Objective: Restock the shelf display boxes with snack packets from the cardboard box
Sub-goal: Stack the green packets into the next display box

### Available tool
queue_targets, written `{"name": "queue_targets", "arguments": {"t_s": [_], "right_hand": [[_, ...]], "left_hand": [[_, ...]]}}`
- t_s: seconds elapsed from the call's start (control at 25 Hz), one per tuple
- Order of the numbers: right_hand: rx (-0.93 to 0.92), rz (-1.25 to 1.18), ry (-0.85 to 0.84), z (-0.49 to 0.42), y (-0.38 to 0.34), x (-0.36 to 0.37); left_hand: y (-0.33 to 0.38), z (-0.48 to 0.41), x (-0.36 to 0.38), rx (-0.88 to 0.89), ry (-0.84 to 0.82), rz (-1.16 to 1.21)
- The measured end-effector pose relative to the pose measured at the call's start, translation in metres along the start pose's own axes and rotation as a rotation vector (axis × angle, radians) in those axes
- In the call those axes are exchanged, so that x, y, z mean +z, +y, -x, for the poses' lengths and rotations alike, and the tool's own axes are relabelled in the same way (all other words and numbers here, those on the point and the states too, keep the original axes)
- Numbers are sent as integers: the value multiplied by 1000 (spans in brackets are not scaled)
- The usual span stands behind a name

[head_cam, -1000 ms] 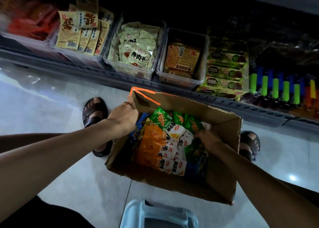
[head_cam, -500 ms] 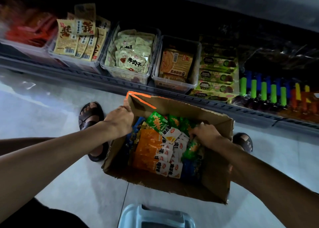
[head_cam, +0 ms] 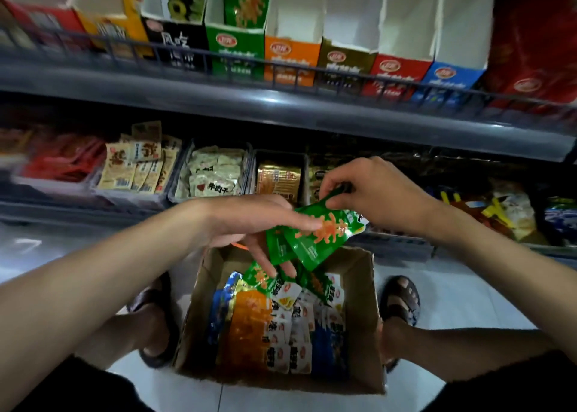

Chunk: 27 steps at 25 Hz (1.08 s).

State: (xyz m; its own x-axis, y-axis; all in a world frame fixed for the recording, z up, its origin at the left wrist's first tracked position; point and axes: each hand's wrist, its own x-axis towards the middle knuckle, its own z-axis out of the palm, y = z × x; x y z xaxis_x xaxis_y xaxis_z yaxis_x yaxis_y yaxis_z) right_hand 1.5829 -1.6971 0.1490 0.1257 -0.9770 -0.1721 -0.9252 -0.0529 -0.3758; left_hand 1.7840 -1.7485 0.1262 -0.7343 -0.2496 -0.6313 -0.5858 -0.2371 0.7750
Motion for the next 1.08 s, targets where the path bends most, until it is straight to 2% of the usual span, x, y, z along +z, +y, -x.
{"name": "queue_targets", "arguments": {"t_s": [0.16,0.32,0.4,0.52,0.6,0.72,0.92,1.08], "right_hand": [[-3,-8,64,7,-15,0],[6,-47,124,-4,-12,-1],[22,-121,268,-8,-3,-5],[155,-184,480,-11,15,-6],[226,-284,463,-10,23,-3],[236,-574,441,-8,26,1],[223,-733,515,-4,21,2],[183,-713,467,-5,11,9]], "left_hand": [[2,-2,11,-63,-68,118],[0,-18,15,-6,2,226],[1,-23,14,46,38,268],[1,-24,12,105,65,310],[-1,-23,12,140,91,322],[-3,-21,12,178,134,357],[-2,-17,12,219,131,400],[-1,-15,17,180,83,400]]}}
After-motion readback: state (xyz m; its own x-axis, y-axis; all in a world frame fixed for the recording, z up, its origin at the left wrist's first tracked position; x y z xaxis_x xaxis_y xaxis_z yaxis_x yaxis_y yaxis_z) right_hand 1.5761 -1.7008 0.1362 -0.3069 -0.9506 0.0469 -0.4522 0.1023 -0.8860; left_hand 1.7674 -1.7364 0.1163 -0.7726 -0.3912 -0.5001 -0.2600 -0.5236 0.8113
